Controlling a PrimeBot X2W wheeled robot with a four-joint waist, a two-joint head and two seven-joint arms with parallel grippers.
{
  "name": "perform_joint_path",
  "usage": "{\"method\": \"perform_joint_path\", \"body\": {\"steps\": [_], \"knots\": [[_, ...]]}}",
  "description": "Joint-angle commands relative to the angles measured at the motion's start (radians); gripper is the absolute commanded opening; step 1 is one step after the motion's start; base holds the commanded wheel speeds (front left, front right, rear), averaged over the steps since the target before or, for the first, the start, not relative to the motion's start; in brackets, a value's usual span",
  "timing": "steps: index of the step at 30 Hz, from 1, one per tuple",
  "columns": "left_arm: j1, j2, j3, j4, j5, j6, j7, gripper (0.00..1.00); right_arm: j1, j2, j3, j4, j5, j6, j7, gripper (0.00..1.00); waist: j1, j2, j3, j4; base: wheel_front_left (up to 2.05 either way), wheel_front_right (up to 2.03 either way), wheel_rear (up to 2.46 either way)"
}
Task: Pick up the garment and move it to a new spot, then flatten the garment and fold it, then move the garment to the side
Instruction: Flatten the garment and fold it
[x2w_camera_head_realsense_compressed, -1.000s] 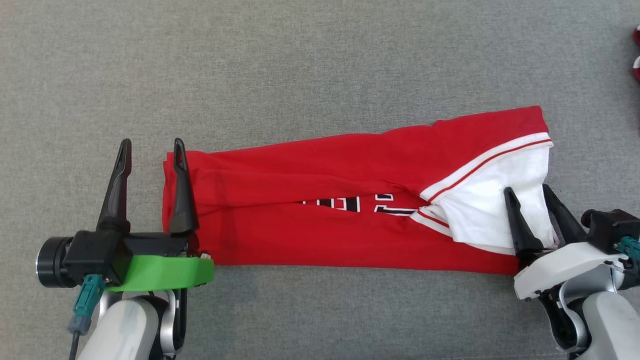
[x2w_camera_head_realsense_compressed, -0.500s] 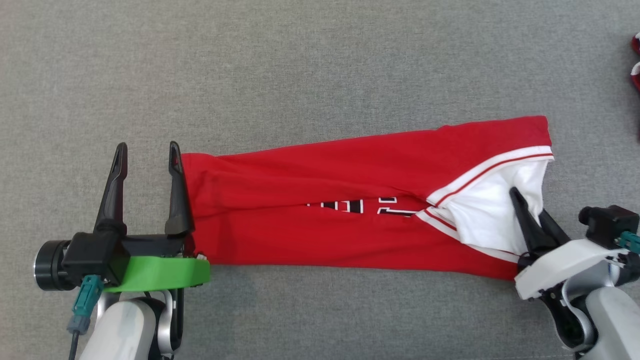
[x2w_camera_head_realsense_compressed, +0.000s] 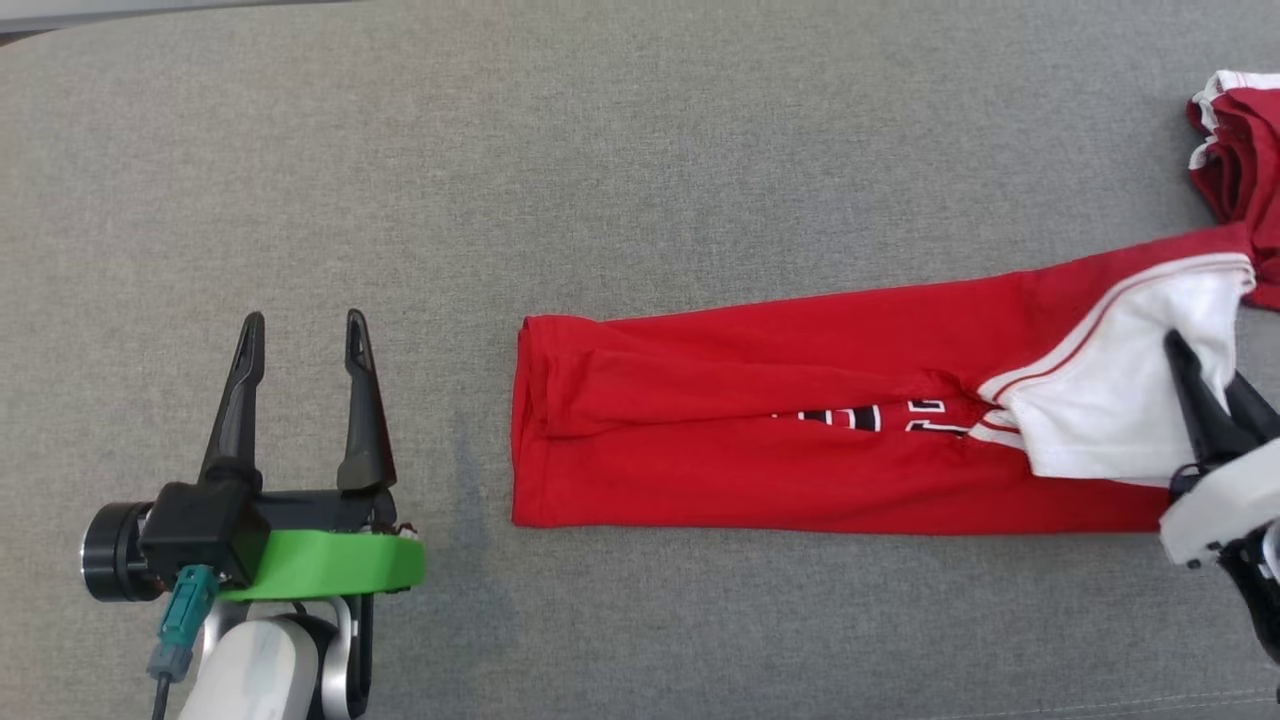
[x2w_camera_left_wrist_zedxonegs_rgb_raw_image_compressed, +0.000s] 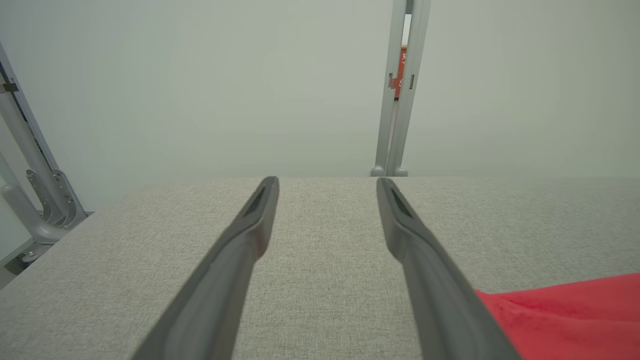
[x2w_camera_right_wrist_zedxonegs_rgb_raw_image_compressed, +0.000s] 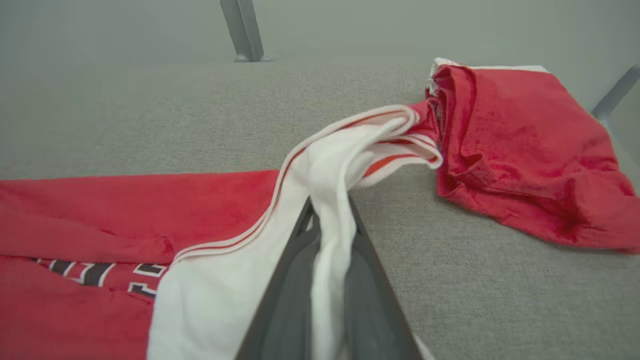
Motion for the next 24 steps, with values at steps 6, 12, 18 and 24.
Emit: {"method": "perform_joint_path", "body": {"steps": [6, 12, 18, 24], "knots": [[0.016, -0.017, -0.003, 0.011, 0.006, -0.018, -0.003, 1.0, -0.102, 0.06, 0.172, -0.208, -0.061, -0.001, 0.185, 0.0, 0.0, -0.0001, -0.047, 0.005, 0.0, 0.0, 0.0], [-0.001, -0.037, -0.014, 0.024, 0.012, -0.034, -0.003, 1.0, -0.192, 0.233, 0.369, -0.185, -0.029, -0.001, 0.242, 0.0, 0.0, -0.0001, -0.055, 0.035, 0.0, 0.0, 0.0], [-0.03, -0.068, -0.029, 0.038, 0.02, -0.057, -0.003, 1.0, -0.248, 0.347, 0.47, -0.006, 0.009, 0.0, 0.18, 0.0, 0.0, -0.0001, -0.028, 0.092, 0.0, 0.0, 0.0], [-0.044, -0.095, -0.025, 0.051, 0.035, -0.072, -0.003, 1.0, -0.302, 0.373, 0.518, 0.132, 0.033, 0.0, 0.095, 1.0, 0.0, -0.0001, -0.002, 0.117, 0.0, 0.0, 0.0]]}}
